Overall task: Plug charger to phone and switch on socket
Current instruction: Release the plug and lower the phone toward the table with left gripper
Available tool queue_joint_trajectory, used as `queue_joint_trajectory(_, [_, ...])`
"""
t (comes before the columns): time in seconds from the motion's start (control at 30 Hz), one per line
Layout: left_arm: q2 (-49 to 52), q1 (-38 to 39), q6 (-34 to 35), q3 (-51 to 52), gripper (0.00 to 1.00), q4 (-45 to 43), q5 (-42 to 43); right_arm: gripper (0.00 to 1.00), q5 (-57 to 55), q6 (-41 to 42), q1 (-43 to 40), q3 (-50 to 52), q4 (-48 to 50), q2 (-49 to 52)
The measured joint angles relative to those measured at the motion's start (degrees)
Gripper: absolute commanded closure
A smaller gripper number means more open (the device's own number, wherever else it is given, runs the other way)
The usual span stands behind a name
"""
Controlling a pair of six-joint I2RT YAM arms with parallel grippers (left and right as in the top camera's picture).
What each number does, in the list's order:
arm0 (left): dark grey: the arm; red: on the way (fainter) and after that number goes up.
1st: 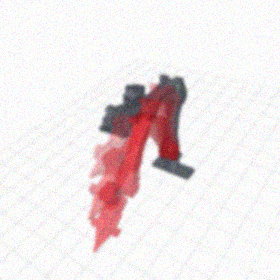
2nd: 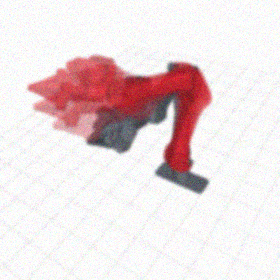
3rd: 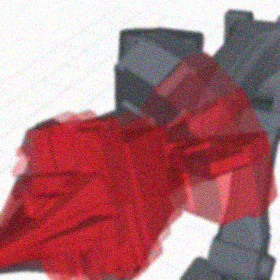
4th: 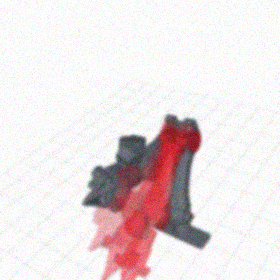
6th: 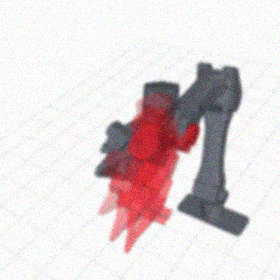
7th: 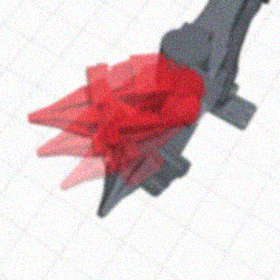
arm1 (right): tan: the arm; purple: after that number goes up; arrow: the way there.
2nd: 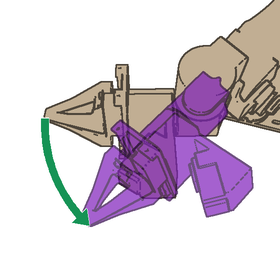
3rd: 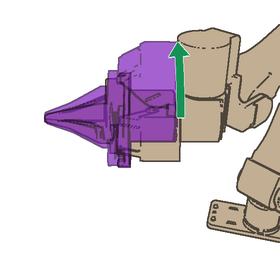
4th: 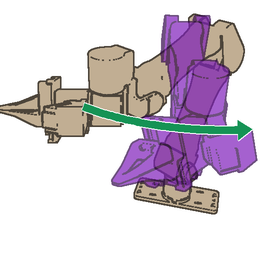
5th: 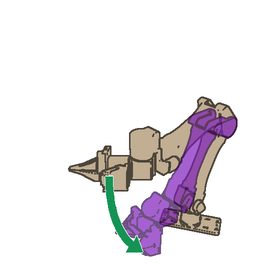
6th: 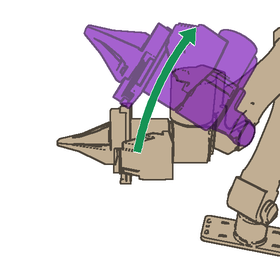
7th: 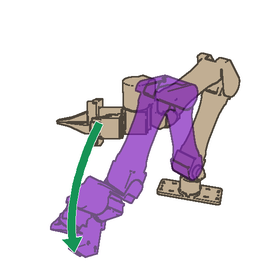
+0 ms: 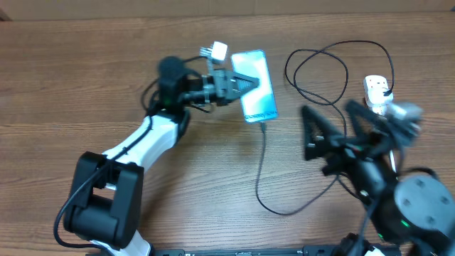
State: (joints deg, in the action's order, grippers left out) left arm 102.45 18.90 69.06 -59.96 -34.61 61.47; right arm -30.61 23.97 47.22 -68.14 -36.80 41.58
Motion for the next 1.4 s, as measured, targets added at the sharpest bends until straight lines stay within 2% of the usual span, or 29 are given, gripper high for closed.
queue_joint_trajectory(0.13, [0.0,4.1,-14.2,-7.2,0.96,35.0,-10.3,0.06,-4.7,0.7,0.0,0.0,-3.5,-1.7])
queue_joint_trajectory(0.17, [0.0,4.7,-19.7,-9.2,0.96,45.5,-13.7,0.06,-5.2,1.0,0.0,0.0,-3.8,-1.6])
queue_joint_trajectory(0.2, [0.0,4.9,-24.0,-10.5,0.96,52.1,-16.6,0.06,-5.7,1.6,0.0,0.0,-4.2,-1.4])
queue_joint_trajectory(0.27, [0.0,4.2,-31.6,-11.7,0.96,61.0,-20.9,0.06,-6.3,2.7,0.0,0.0,-4.5,-0.7])
queue_joint_trajectory(0.37, [0.0,1.8,-41.1,-12.0,0.96,67.7,-23.6,0.06,-6.8,3.9,0.0,0.0,-4.4,0.8])
queue_joint_trajectory(0.53, [0.3,-2.6,-54.4,-12.0,0.96,70.4,-23.2,0.02,-7.2,7.9,0.0,0.0,-3.9,5.5])
queue_joint_trajectory(0.7, [4.3,-3.7,-59.3,-12.0,0.96,67.6,-21.9,0.01,-6.6,11.7,0.0,0.0,-3.9,11.4])
queue_joint_trajectory(1.03, [15.3,-3.6,-53.4,-12.1,0.95,66.3,-17.8,0.0,-5.4,13.6,0.0,0.0,-3.8,15.2])
queue_joint_trajectory(1.3, [17.9,-3.6,-50.1,-12.5,0.68,66.1,-16.9,0.0,-5.4,13.8,0.0,0.0,-0.5,15.2])
queue_joint_trajectory(1.4, [18.2,-3.6,-49.7,-12.8,0.63,66.1,-15.8,0.0,-5.4,13.8,0.0,0.0,1.7,15.2])
